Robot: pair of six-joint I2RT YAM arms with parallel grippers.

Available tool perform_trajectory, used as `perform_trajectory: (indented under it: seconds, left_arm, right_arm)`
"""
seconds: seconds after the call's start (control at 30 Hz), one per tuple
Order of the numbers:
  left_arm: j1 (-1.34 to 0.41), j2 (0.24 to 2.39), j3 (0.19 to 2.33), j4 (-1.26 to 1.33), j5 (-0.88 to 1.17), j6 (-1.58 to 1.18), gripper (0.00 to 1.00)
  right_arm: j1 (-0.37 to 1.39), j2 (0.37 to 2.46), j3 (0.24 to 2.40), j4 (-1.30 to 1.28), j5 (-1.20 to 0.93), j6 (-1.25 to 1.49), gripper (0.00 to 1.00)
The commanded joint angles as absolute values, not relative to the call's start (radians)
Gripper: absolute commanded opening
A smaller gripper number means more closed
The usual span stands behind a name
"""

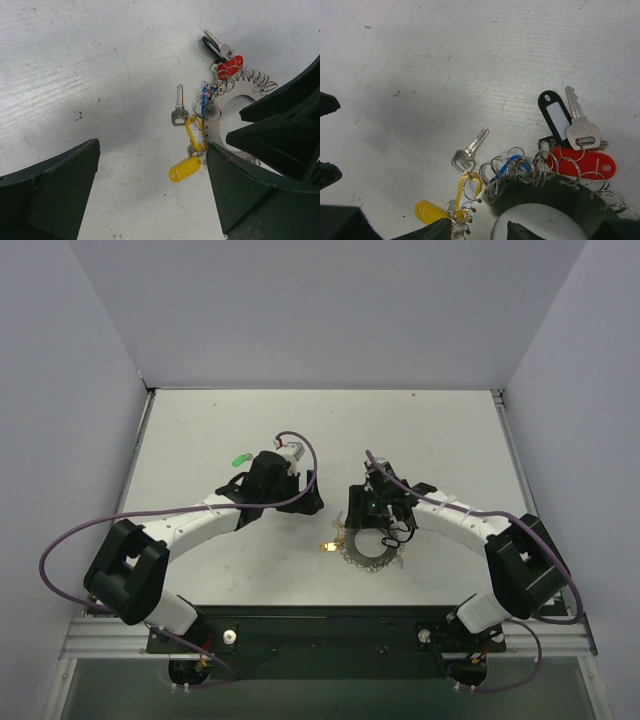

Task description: Put the keys on the keyring

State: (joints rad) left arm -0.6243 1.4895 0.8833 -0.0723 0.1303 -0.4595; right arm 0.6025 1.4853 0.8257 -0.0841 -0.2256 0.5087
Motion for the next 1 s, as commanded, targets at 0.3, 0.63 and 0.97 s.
perform_trajectory:
  seconds: [0.3, 0.63, 0.97]
  left_arm:
    - [-0.614, 1.467, 0.896, -0.100, 0.072, -0.434, 0.98]
    - [-0.614, 1.463, 0.896, -0.104, 0.069, -0.431, 0.98]
    - [-0.614, 1.462, 0.897, -0.107, 0.066, -0.428, 0.98]
  right_arm:
    - [0.581, 1.572, 0.899, -0.075, -0.193, 0.522, 0.31]
    - [0.580, 1.631, 0.937, -0.069, -0.210, 0.517, 0.24]
    - [0.578, 1.651, 0.937, -0.058, -0.207, 0.514, 0.09]
